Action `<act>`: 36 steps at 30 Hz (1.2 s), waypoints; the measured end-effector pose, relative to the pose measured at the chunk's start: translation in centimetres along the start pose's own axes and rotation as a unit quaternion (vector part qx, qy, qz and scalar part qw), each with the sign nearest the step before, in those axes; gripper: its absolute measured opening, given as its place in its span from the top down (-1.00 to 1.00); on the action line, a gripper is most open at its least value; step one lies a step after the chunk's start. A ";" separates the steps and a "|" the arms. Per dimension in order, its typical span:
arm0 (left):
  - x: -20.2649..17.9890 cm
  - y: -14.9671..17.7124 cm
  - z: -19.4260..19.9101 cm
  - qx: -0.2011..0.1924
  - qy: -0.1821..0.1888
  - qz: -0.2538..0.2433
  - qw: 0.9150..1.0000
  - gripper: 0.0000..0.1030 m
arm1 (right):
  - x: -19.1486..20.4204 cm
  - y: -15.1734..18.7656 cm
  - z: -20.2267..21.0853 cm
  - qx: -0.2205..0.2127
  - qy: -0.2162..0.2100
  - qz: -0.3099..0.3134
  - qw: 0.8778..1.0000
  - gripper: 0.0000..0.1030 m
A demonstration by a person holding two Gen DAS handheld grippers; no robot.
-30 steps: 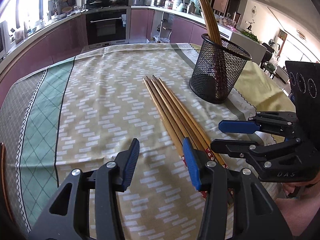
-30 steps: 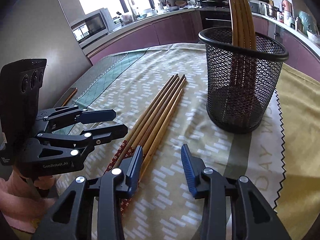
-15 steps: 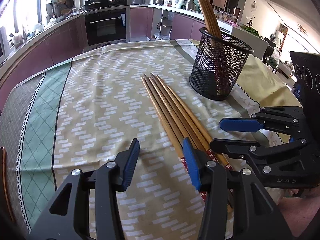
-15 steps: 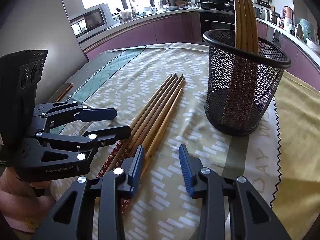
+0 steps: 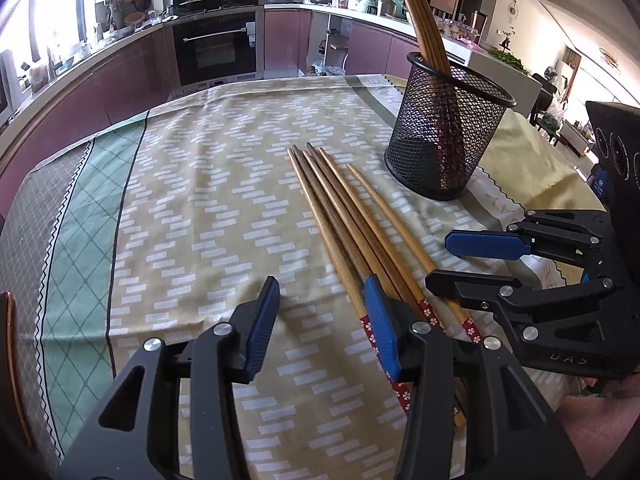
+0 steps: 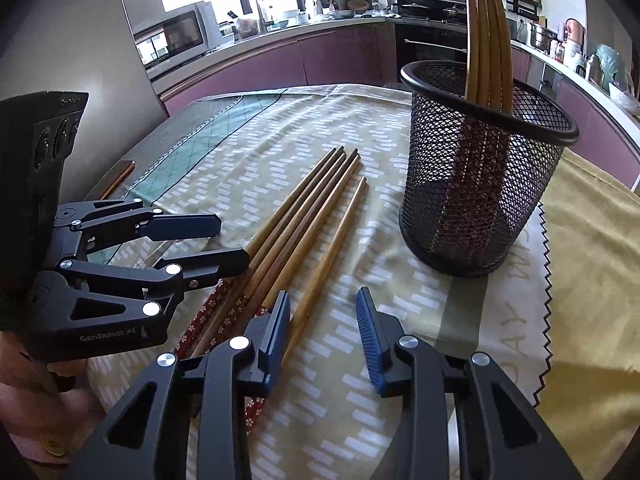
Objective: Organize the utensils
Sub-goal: 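Move the right gripper to the chopstick row and grasp another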
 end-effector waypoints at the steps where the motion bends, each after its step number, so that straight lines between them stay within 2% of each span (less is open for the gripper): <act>1: 0.0 -0.2 -0.1 0.000 -0.001 0.000 1.000 0.16 | 0.0 -0.1 -0.1 0.000 0.001 0.001 1.000 0.38; 9: 0.0 -1.3 -0.9 0.003 0.004 -0.001 1.000 0.29 | -0.2 -0.8 -0.8 0.001 0.012 0.006 1.000 0.47; 14: -0.1 -1.7 -1.3 0.007 0.015 0.002 1.000 0.46 | -0.6 -1.2 -1.4 -0.002 0.014 -0.001 1.000 0.70; 20: -0.5 -1.8 -1.5 0.009 0.027 0.010 1.000 0.68 | -1.4 -1.2 -1.4 -0.007 0.001 -0.025 1.000 0.85; 29: -0.6 -1.4 -1.4 0.009 0.023 0.026 0.999 0.85 | -2.0 -1.0 -0.9 -0.015 -0.024 -0.052 0.998 0.88; 32: -0.5 -1.3 -1.1 0.005 0.015 0.028 0.999 0.90 | -1.9 -0.9 -0.5 -0.020 -0.030 -0.050 0.998 0.88; 33: -0.4 -1.3 -0.9 0.002 0.013 0.030 0.999 0.97 | -1.8 -0.9 -0.4 -0.022 -0.033 -0.049 0.998 0.88; 36: -0.3 -1.0 -0.3 0.000 0.020 0.033 0.999 0.99 | -1.4 -1.0 -0.1 -0.027 -0.041 -0.044 0.998 0.88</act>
Point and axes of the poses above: each gripper's, at about its wrist camera, not at the fingertips, and z roughly against the way its jaws point, x to its left, y to its underside, the point moved 8 cm from there along -z, roughly the way its jaws point, and after that the axes turned 5 degrees about z, right-handed, at the moved point
